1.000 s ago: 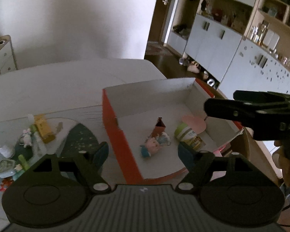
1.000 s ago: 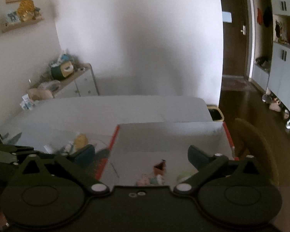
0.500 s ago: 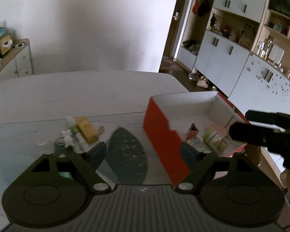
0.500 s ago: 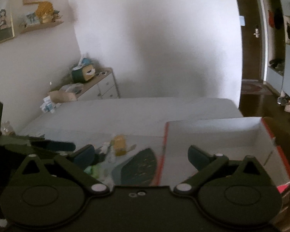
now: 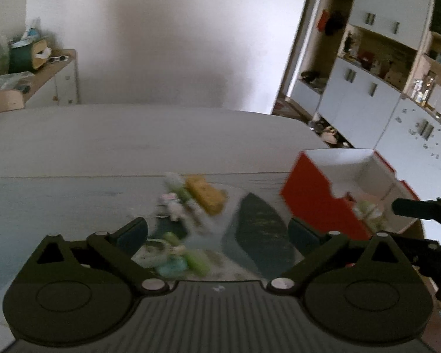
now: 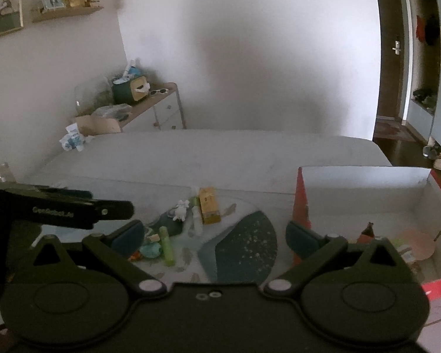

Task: Organize rigid objects
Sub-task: 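Close the right gripper on the yellow carton while the left gripper grasps the clear cup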

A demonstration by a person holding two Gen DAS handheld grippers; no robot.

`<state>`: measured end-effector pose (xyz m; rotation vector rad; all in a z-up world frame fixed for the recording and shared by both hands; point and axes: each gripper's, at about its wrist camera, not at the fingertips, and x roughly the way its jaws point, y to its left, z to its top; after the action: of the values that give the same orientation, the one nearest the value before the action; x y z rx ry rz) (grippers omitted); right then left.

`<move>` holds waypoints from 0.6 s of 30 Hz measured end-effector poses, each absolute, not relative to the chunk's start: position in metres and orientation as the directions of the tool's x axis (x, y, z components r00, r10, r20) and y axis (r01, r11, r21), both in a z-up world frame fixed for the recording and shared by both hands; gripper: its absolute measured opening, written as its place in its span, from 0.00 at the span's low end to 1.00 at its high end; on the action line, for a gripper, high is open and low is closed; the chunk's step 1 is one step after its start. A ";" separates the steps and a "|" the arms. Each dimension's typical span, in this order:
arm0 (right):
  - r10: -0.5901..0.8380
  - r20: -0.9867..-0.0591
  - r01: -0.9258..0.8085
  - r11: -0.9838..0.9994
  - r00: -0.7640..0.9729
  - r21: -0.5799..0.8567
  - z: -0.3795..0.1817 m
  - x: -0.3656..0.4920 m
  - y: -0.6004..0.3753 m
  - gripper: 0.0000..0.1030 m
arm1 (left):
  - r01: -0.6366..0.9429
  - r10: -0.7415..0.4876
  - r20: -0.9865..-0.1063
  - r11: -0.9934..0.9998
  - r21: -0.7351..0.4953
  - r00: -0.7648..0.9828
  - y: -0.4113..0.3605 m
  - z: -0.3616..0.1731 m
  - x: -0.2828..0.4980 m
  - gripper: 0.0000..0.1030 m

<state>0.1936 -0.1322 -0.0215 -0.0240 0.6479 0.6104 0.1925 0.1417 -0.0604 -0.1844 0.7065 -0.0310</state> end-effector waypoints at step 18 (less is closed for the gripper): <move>0.445 -0.670 -0.513 0.851 0.594 0.111 -0.069 0.273 -0.042 0.97 | -0.098 0.003 -0.664 0.990 -0.105 0.747 0.201 -0.120 0.238 0.99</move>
<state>0.2729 -0.0422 -0.0693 -0.0973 0.7504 0.5578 0.2378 0.2007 -0.1201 -0.1366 0.7252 0.0552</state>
